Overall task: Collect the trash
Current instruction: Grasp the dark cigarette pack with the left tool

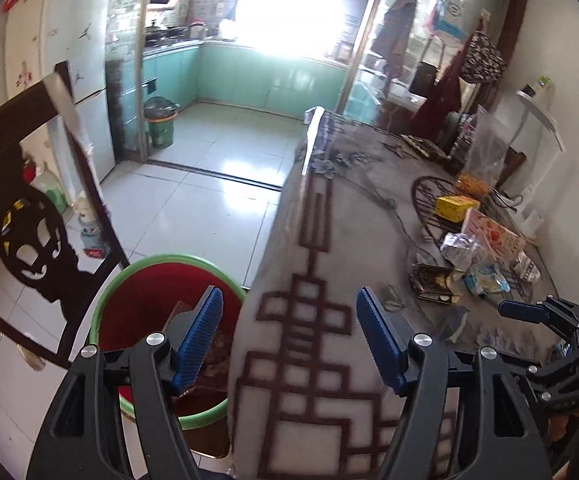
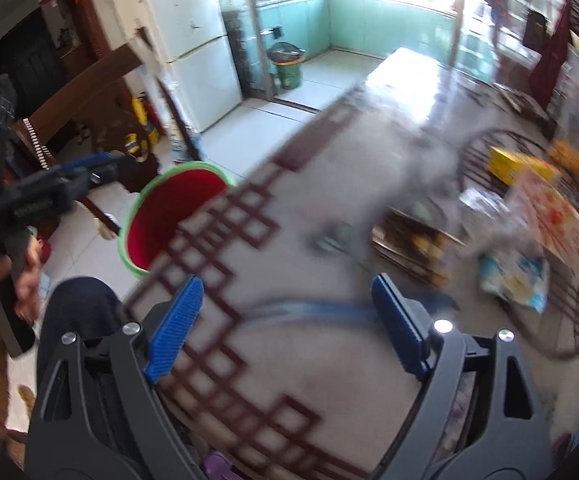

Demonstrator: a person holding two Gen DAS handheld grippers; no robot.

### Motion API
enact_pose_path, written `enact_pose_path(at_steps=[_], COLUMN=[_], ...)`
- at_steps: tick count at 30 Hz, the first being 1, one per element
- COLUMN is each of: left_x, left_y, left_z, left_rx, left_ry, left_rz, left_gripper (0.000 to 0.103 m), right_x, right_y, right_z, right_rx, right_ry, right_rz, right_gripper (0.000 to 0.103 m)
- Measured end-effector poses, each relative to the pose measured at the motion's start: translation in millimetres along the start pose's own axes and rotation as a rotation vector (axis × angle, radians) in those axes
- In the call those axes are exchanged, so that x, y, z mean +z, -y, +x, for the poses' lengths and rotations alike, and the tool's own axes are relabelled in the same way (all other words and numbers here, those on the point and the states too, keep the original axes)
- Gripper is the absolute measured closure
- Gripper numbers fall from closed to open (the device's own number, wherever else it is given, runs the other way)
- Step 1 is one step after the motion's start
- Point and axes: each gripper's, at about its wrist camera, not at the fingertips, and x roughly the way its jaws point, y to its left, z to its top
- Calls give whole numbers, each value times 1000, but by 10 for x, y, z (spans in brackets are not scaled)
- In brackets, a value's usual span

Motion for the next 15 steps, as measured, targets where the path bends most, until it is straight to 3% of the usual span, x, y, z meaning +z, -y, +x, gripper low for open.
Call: enact_pose_path(at_steps=[3, 10, 15], left_x=[17, -47, 35], left_y=[343, 1295, 1768], left_z=[105, 519, 1022], left_rx=[-80, -131, -136], left_ry=[-16, -54, -128], left_rz=[127, 534, 693], left_gripper=[22, 20, 19], right_x=[-228, -365, -432], right_y=[515, 1599, 2168], right_z=[-49, -137, -72], right_rx=[-78, -143, -133], right_ry=[-18, -15, 34], right_rz=[101, 337, 510], right_gripper=[18, 13, 13])
